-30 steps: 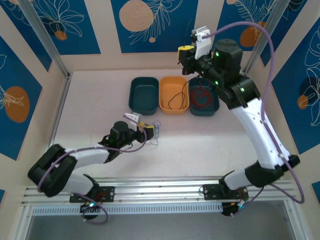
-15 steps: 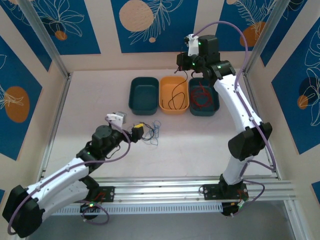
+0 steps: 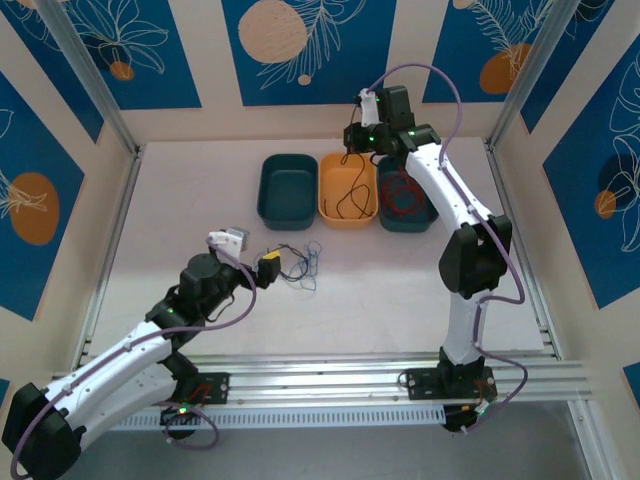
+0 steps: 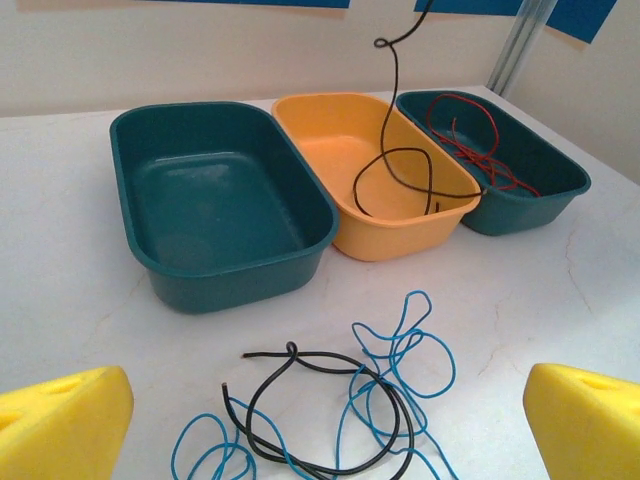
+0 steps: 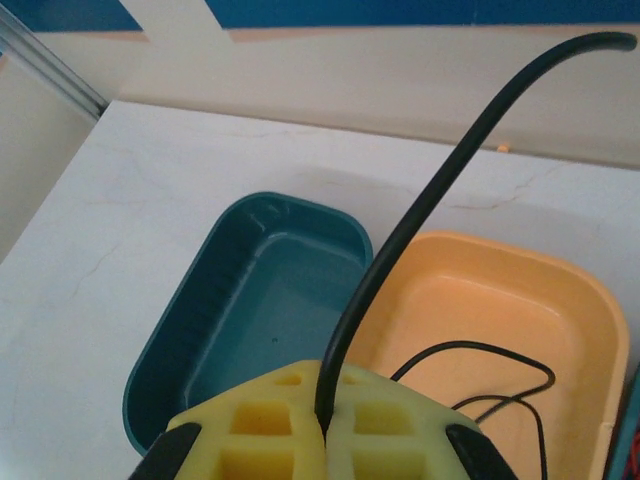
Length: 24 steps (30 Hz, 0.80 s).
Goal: Untangle the cables
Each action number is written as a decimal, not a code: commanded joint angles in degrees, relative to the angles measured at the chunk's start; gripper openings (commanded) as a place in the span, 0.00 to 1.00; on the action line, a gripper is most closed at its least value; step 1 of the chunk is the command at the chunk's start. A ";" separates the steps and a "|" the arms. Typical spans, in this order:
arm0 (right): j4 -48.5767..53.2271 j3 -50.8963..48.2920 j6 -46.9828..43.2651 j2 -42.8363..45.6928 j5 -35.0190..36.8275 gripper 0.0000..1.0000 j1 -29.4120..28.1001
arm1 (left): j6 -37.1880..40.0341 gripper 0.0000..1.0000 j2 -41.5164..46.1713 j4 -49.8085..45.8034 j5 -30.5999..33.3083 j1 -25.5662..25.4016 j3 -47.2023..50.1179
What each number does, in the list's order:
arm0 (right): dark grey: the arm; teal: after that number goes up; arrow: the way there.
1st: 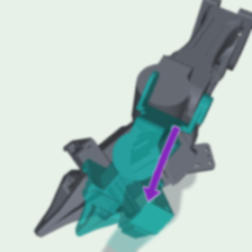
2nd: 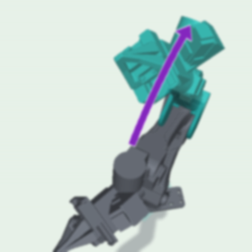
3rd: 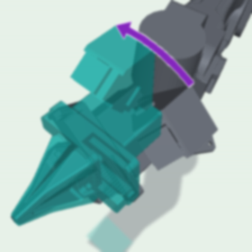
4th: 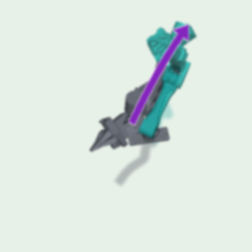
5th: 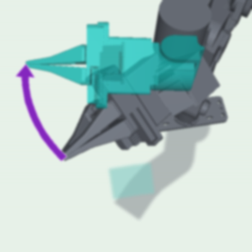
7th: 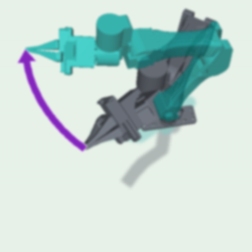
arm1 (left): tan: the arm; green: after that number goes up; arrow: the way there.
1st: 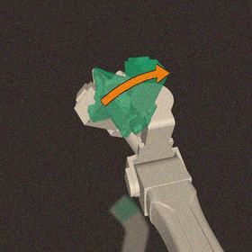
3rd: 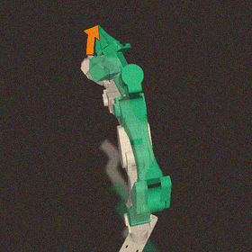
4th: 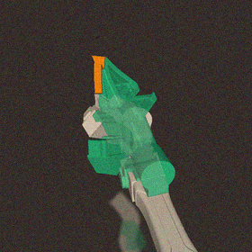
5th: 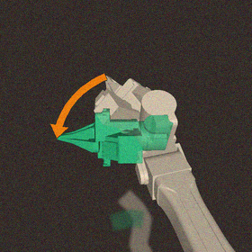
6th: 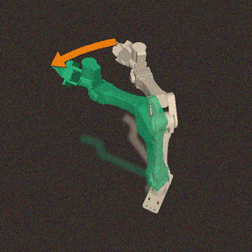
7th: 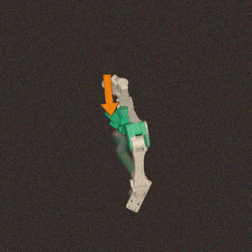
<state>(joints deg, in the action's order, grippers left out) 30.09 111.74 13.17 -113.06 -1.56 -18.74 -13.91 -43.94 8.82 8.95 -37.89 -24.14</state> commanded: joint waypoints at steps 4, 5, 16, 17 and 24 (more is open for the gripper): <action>-6.33 -7.69 2.52 0.71 -2.96 0.00 -0.31 | 1.16 1.00 0.52 -0.84 0.59 -0.08 -0.92; -7.03 -8.92 2.83 0.75 -2.92 0.00 -0.25 | 1.16 1.00 0.50 -0.82 0.61 -0.08 -0.89; -10.90 -17.75 6.14 0.44 -3.07 0.00 -0.33 | 1.05 1.00 -0.31 -0.03 0.45 -0.08 -0.55; -10.91 -18.25 6.47 0.12 -3.33 0.00 -0.35 | 1.11 1.00 -0.45 -0.03 0.37 -0.09 -0.52; -10.04 -19.18 8.96 -3.45 -3.08 0.00 -0.43 | 1.13 1.00 -1.46 0.50 -0.07 -0.04 -0.87</action>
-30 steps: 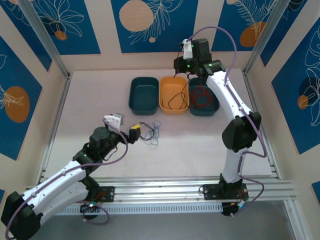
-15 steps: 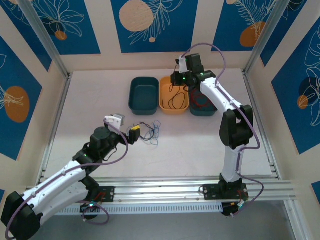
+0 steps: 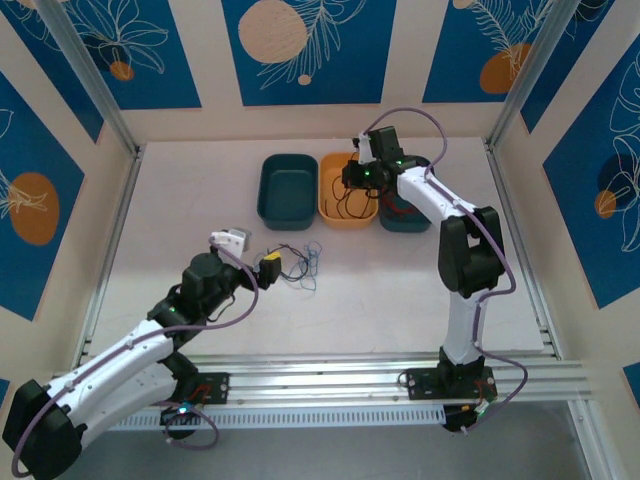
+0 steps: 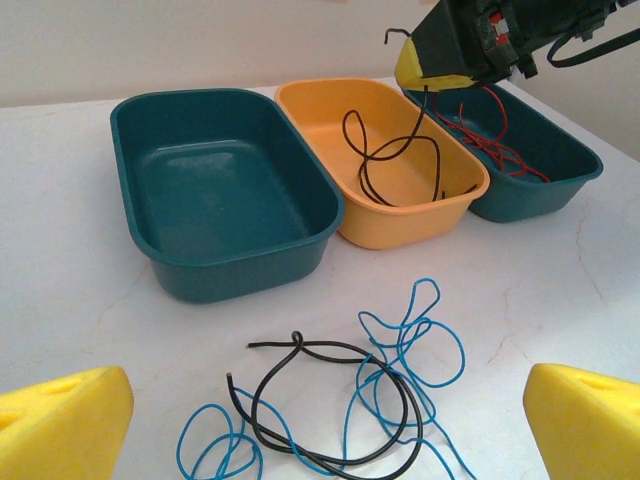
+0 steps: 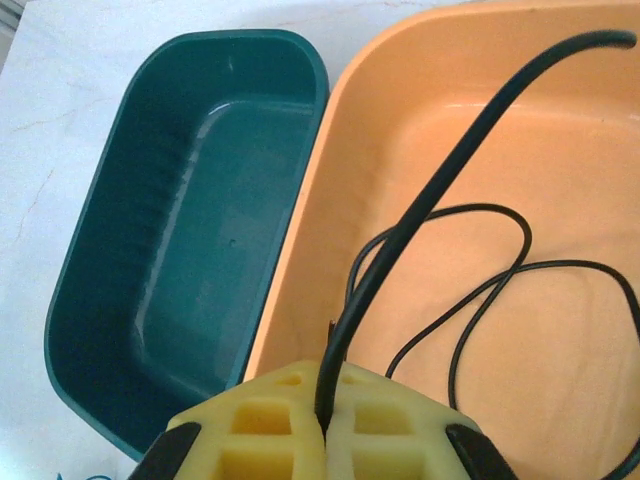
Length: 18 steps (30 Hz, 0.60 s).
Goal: Untangle the cables
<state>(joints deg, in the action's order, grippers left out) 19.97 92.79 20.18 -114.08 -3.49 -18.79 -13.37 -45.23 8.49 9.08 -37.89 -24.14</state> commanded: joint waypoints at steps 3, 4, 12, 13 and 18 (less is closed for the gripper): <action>2.86 2.23 2.54 -5.25 -0.09 0.00 -0.36 | 0.70 1.00 -0.47 0.82 -0.36 -0.09 -0.97; 3.77 2.94 2.58 -6.08 0.05 0.00 -0.35 | 0.71 1.00 -0.48 0.82 -0.39 -0.09 -1.06; 8.61 8.15 3.18 -10.62 1.63 0.00 -0.40 | 0.43 1.00 -0.34 0.32 -0.47 -0.09 -1.37; 8.84 8.56 2.99 -10.72 1.64 0.00 -0.43 | 0.44 1.00 -0.30 0.25 -0.49 -0.10 -1.50; 10.41 10.52 1.68 -9.47 2.11 0.17 -0.40 | 0.53 1.00 -0.34 -0.14 -0.21 -0.10 -1.68</action>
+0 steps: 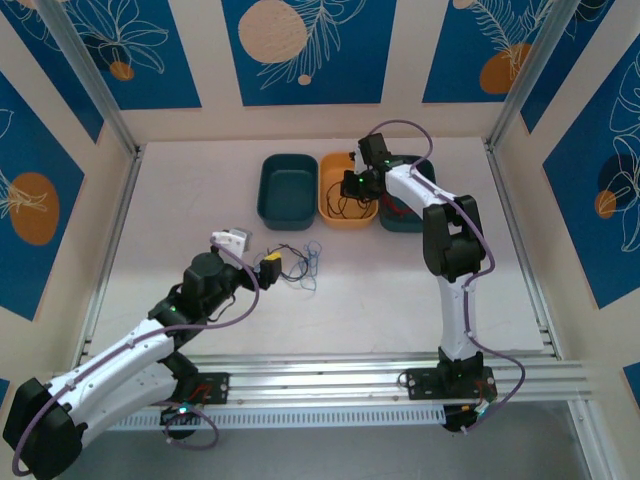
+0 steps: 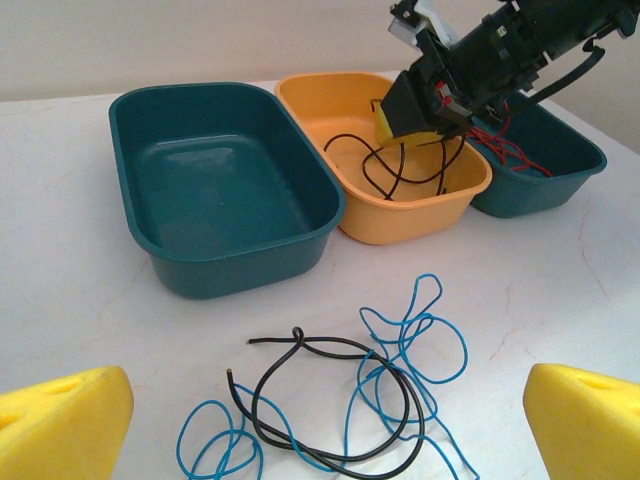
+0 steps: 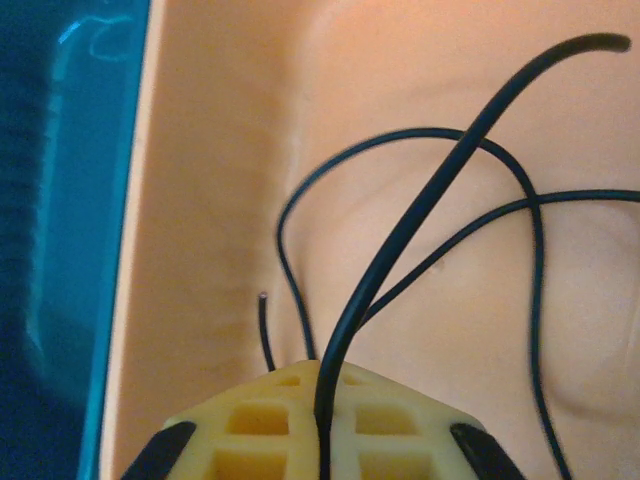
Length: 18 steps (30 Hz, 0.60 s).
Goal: Untangle the cables
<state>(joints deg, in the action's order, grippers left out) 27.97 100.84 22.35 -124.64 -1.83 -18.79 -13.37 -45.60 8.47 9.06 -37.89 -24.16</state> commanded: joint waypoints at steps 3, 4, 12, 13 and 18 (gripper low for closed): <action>3.52 3.73 -1.38 2.69 1.46 0.27 -0.33 | 0.53 1.00 0.16 -0.12 -0.10 -0.14 -1.85; 3.90 4.07 -1.62 3.28 1.56 0.30 -0.26 | 0.53 1.00 0.14 -0.12 -0.01 -0.13 -1.78; 7.15 7.00 -3.11 8.65 4.62 0.49 -0.05 | 0.66 1.00 -0.19 0.32 0.43 -0.05 -2.37; 7.42 7.17 -3.15 9.55 4.90 0.50 -0.06 | 0.77 1.00 -0.26 0.24 0.46 -0.08 -2.61; 8.80 6.94 -3.40 14.17 6.03 0.56 -0.62 | 0.28 1.00 -1.11 -0.21 1.58 -0.09 -3.29</action>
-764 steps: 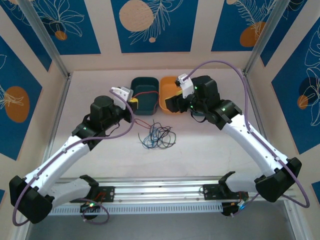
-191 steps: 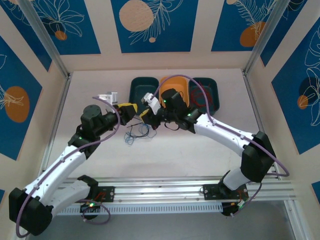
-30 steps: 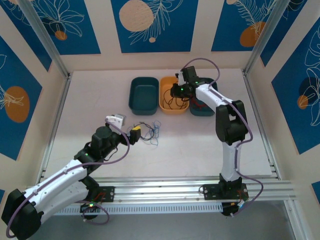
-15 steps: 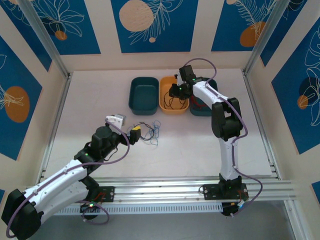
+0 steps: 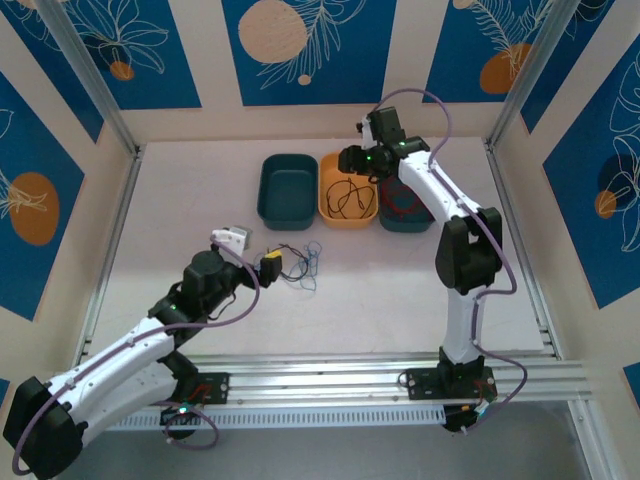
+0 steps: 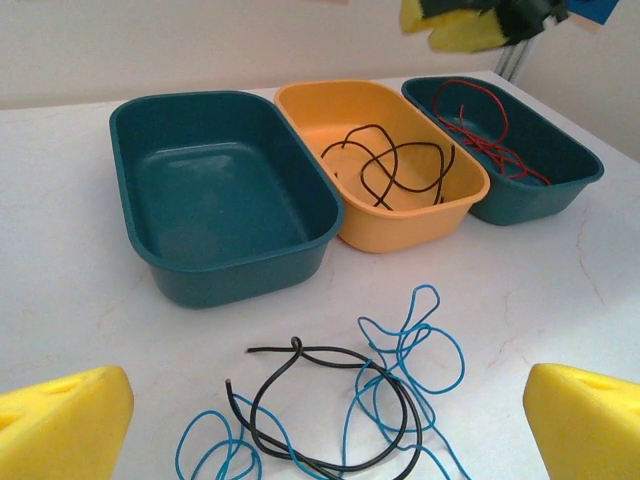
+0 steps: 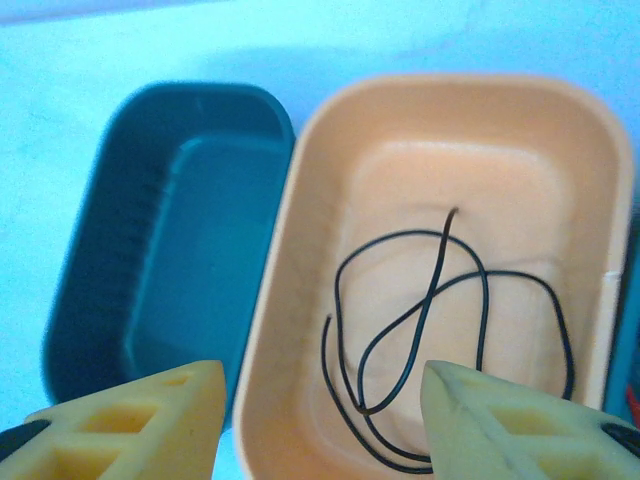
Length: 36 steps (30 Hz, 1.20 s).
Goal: Untangle the cables
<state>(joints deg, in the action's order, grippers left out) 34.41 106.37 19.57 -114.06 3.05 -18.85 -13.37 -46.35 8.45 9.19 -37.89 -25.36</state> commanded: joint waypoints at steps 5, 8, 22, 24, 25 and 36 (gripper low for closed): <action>3.84 -0.72 -0.85 8.48 2.94 0.56 -2.97 | -2.58 1.00 -2.04 -4.41 5.93 -0.08 -4.31; 4.09 -4.23 0.03 12.11 3.99 0.54 -5.33 | -5.43 1.00 -3.68 -10.00 9.96 0.01 -6.84; -0.73 -25.93 13.05 23.51 5.99 0.66 -18.01 | -9.43 0.97 -21.40 -17.42 -12.53 13.20 -15.32; -1.09 -27.62 14.18 24.14 6.40 0.73 -18.79 | -7.30 0.94 -25.33 -17.96 -14.96 13.55 -17.99; -1.23 -28.36 14.60 24.45 6.64 0.76 -19.16 | -5.66 0.92 -27.30 -18.55 -15.90 13.63 -19.64; -0.44 -32.61 18.56 24.94 9.43 0.99 -20.04 | 2.82 0.74 -43.86 -26.79 -19.08 13.65 -33.06</action>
<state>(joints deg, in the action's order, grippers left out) 33.74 74.37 35.94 -90.59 10.74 -38.61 -13.65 -88.71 -14.37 -7.35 -24.60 -56.47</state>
